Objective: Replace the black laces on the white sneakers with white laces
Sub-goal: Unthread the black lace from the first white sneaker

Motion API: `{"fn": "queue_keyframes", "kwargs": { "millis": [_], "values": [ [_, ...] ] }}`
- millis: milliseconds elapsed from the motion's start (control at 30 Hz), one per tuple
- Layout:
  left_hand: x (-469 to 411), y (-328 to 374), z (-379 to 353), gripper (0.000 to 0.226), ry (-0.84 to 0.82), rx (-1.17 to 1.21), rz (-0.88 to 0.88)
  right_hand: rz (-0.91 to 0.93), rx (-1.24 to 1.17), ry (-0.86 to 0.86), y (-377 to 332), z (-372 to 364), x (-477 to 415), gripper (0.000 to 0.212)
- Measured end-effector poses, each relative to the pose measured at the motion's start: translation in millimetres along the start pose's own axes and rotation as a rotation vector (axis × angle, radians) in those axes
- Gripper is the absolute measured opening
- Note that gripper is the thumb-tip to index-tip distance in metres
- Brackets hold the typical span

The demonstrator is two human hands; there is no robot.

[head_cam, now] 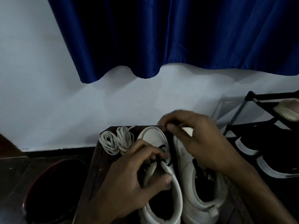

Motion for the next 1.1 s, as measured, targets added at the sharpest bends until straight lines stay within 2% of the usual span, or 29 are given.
{"fn": "queue_keyframes", "kwargs": {
  "millis": [100,233,433,600,700,800,900,1033,1100],
  "values": [
    [1.6,-11.4,1.4,0.042,0.012,0.021,0.09,0.069,-0.02,-0.227,-9.2,-21.2,1.7,0.025],
    [6.2,-16.7,8.2,0.04,0.034,0.078,0.196,0.004,-0.07,-0.321,0.1,-31.9,5.3,0.02],
    [0.0,12.9,10.6,0.03,0.191,-0.334,0.18,-0.029,-0.119,-0.48,12.1,-49.2,6.7,0.02],
    [-4.7,21.0,5.1,0.024,0.189,-0.523,0.147,-0.031,-0.159,-0.506,19.4,-48.3,6.8,0.021],
    [-2.2,24.8,4.3,0.021,0.222,-0.543,0.091,-0.027,-0.193,-0.522,19.8,-50.8,5.2,0.018],
    [-1.0,21.9,8.9,0.01,0.253,-0.449,0.047,-0.035,-0.235,-0.537,21.7,-52.6,5.6,0.016],
    [-1.4,14.3,9.8,0.007,0.177,-0.301,0.057,-0.036,-0.233,-0.557,23.0,-55.0,6.8,0.017],
    [-0.7,-1.7,13.4,0.017,0.16,0.176,0.27,-0.019,-0.208,-0.562,19.8,-54.8,7.1,0.015],
    [2.4,-17.8,15.3,0.022,0.234,0.407,0.429,-0.01,-0.173,-0.536,19.7,-52.1,7.7,0.017]
  ]
}}
Point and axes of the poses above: each hand's wrist, its own x-axis away from the middle knuckle, its own z-axis out of the back of the hand, y = z × x, the point moved 9 cm from there along -x, towards the middle knuckle, and after that the axes turned 6 degrees about x, right-handed, at the moved point
